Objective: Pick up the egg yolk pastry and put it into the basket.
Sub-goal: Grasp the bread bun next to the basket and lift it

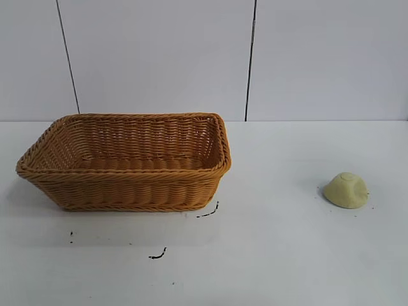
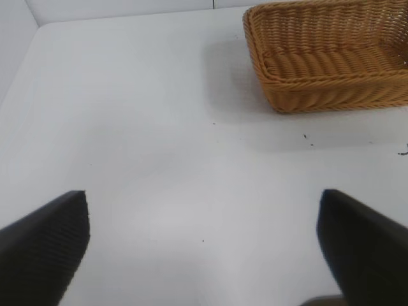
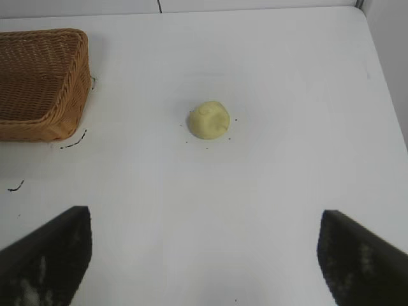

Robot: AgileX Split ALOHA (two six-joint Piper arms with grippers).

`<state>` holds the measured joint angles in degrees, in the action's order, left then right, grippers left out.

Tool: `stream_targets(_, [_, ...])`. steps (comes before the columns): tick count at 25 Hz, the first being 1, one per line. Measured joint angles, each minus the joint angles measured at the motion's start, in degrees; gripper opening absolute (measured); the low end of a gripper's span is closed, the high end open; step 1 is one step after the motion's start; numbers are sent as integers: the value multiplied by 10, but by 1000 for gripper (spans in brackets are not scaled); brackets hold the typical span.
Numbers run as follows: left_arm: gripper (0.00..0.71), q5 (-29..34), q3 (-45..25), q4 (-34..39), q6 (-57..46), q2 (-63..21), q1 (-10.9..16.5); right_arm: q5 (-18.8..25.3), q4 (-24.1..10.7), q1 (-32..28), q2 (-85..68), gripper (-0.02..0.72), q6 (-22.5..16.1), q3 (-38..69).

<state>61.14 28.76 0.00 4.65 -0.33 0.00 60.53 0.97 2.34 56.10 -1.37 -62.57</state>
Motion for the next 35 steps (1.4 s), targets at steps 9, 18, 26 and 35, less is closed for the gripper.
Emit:
stream_targets(9, [697,0,0,0,0,0,0,4,-1,0,294,689,14,-161])
stream_targets(18, [697,0,0,0,0,0,0,2,-1,0,504,689,41,-256])
stream_targets(26, [697,0,0,0,0,0,0,-4,-1,0,595,689,47,-269])
stream_targets(35, [697,0,0,0,0,0,0,-5,7,0,621,687,47,-269])
